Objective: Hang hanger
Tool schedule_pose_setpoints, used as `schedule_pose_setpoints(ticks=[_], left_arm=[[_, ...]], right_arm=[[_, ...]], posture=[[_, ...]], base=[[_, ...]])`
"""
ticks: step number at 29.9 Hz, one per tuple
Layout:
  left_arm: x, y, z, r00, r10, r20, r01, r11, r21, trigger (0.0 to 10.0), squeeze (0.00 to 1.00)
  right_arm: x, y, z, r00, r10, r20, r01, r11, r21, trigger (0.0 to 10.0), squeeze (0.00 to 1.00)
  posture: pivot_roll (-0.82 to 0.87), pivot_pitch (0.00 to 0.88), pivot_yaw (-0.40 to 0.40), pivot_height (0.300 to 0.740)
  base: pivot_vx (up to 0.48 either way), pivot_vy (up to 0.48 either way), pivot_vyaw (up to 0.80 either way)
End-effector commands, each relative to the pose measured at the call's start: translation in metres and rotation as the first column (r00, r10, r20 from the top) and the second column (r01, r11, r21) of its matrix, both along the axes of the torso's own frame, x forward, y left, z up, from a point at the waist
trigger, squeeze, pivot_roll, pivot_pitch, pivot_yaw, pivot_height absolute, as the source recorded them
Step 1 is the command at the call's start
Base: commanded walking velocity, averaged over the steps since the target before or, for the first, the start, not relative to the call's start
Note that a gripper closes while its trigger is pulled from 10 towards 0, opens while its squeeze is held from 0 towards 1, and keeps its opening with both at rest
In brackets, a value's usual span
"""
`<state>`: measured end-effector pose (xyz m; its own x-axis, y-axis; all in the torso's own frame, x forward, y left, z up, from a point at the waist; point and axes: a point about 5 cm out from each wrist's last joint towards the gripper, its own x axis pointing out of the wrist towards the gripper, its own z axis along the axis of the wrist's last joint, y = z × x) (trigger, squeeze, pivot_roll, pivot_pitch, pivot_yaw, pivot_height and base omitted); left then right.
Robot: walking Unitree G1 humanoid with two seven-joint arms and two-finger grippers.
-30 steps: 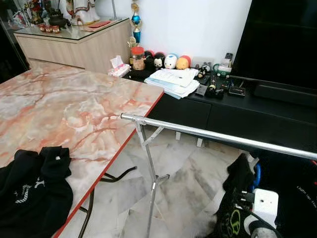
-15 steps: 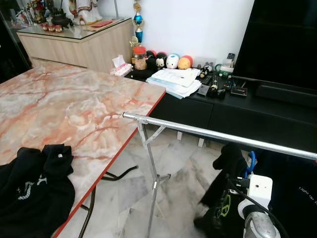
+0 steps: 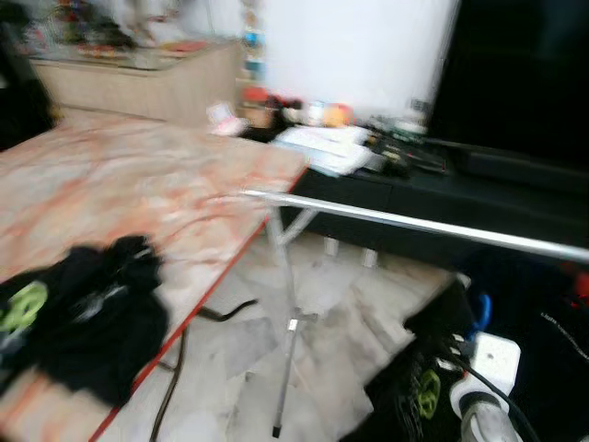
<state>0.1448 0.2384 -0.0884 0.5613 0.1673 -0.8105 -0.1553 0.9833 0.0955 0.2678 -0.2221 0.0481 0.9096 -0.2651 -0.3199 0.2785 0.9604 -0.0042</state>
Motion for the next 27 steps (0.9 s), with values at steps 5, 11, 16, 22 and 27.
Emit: schedule_pose_setpoints(ticks=[5,11,16,22,27], left_arm=[[-0.017,-0.005,-0.008,0.998,0.012,-0.069,-0.013,1.0,-0.016,10.0,0.0],[-0.008,-0.018,-0.008,0.998,0.002,-0.062,-0.003,1.0,-0.023,10.0,0.0],[0.001,-0.025,-0.007,0.999,-0.004,-0.053,0.002,1.0,-0.027,10.0,0.0],[0.002,-0.024,-0.006,0.999,0.0,-0.049,-0.002,1.0,-0.027,10.0,0.0],[-0.005,-0.013,-0.006,0.998,0.015,-0.055,-0.016,1.0,-0.021,10.0,0.0]], right_arm=[[-0.001,0.0,0.001,1.0,-0.013,0.014,0.013,1.0,0.0,10.0,0.0],[0.002,0.002,0.002,1.0,-0.013,0.018,0.013,1.0,0.004,10.0,0.0],[0.002,0.002,0.001,1.0,-0.018,0.012,0.018,1.0,0.016,10.0,0.0],[0.003,0.001,0.002,1.0,-0.023,0.012,0.023,1.0,0.005,10.0,0.0],[0.004,0.001,0.002,1.0,-0.02,0.013,0.02,1.0,0.0,10.0,0.0]], posture=[[-0.01,0.045,0.055,0.74],[-0.01,0.044,0.054,0.74],[-0.01,0.044,0.053,0.74],[-0.01,0.042,0.051,0.74],[-0.01,0.044,0.046,0.74]], base=[[-0.319,0.0,-0.16],[-0.326,0.0,0.0],[-0.329,0.0,-0.25],[-0.336,0.0,-0.45],[-0.338,0.0,0.0]])
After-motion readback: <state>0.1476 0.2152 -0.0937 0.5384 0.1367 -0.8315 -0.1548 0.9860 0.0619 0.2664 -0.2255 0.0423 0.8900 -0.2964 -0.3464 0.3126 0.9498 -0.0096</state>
